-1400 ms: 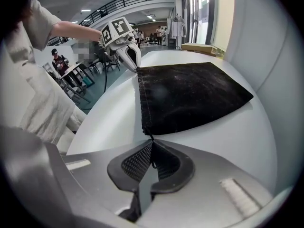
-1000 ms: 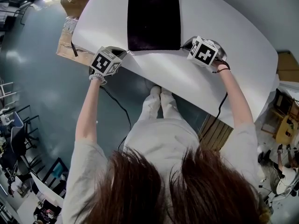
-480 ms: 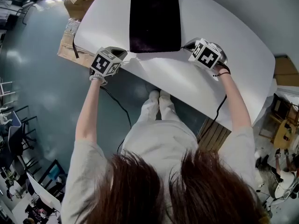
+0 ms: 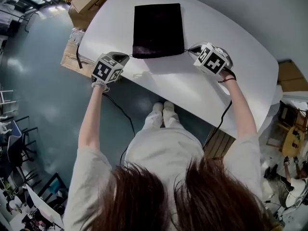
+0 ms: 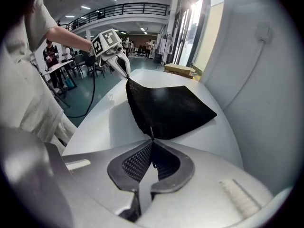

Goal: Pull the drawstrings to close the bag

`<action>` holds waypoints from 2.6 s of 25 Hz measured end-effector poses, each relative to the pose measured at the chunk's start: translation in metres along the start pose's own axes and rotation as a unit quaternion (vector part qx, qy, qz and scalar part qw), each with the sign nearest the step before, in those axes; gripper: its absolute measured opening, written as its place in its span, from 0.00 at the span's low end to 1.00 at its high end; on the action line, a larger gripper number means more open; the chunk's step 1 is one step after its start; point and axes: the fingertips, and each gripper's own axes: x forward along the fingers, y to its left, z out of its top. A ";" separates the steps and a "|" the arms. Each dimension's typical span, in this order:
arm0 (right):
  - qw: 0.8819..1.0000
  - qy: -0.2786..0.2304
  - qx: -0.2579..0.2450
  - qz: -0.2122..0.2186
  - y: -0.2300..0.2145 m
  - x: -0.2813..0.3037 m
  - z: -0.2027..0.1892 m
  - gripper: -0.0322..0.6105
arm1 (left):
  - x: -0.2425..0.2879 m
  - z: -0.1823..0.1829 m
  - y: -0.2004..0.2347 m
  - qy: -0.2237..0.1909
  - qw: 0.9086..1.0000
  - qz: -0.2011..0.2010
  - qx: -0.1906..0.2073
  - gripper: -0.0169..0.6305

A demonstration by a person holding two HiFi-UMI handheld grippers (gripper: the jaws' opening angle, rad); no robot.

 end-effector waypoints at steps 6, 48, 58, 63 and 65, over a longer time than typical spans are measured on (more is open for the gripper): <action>1.000 -0.006 -0.002 -0.013 -0.009 -0.012 0.006 0.07 | -0.008 0.016 0.006 -0.018 1.000 0.006 -0.001 0.03; 0.987 -0.082 -0.041 -0.135 -0.074 -0.100 0.072 0.07 | -0.085 0.111 0.039 -0.129 0.988 0.084 0.033 0.03; 0.981 -0.096 -0.057 -0.157 -0.089 -0.120 0.089 0.07 | -0.107 0.138 0.052 -0.158 0.980 0.110 0.045 0.03; 0.978 -0.107 -0.064 -0.170 -0.093 -0.129 0.099 0.07 | -0.116 0.146 0.055 -0.167 0.977 0.122 0.055 0.03; 0.976 -0.110 -0.067 -0.173 -0.094 -0.133 0.103 0.07 | -0.120 0.148 0.055 -0.171 0.976 0.126 0.056 0.03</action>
